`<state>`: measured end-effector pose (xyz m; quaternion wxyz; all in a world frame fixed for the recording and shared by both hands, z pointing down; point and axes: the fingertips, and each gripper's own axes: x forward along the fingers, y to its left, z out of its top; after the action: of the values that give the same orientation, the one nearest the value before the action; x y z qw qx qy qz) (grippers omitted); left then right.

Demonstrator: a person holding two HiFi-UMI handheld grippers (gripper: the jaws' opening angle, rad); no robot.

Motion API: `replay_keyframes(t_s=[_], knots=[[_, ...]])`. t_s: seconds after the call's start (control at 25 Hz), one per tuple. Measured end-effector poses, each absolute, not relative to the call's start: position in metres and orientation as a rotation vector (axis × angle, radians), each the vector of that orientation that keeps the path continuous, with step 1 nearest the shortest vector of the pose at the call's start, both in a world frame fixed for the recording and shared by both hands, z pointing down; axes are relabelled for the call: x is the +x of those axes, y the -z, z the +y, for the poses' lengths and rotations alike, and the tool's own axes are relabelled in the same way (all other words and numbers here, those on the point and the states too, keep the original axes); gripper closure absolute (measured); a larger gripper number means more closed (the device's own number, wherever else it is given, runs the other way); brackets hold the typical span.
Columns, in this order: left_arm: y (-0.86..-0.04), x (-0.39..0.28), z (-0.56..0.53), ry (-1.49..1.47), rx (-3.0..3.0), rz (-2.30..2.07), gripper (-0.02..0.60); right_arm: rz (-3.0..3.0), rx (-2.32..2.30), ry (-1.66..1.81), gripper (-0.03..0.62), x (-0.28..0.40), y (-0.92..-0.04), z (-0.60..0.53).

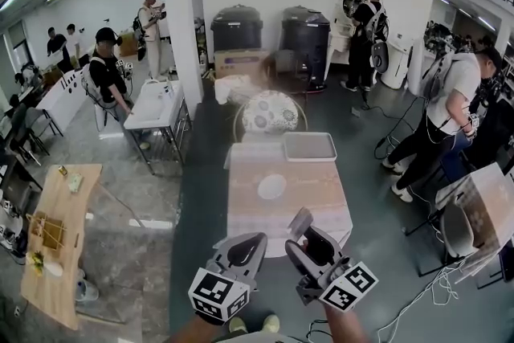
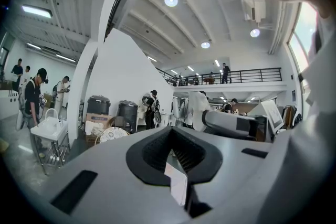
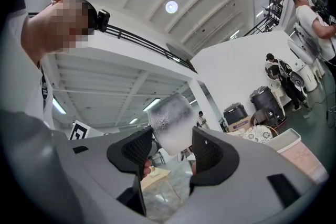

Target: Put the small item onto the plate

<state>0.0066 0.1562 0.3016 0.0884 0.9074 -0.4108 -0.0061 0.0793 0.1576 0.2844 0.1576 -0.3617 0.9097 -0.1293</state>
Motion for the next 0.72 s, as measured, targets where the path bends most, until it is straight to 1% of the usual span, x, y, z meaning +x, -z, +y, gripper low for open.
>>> replay_keyframes(t_s=[0.72], knots=[[-0.305,0.033,0.154,0.014,2.665,-1.31,0.575,2.592,-1.044,0.377,0.353,0.126,-0.291,0.154]])
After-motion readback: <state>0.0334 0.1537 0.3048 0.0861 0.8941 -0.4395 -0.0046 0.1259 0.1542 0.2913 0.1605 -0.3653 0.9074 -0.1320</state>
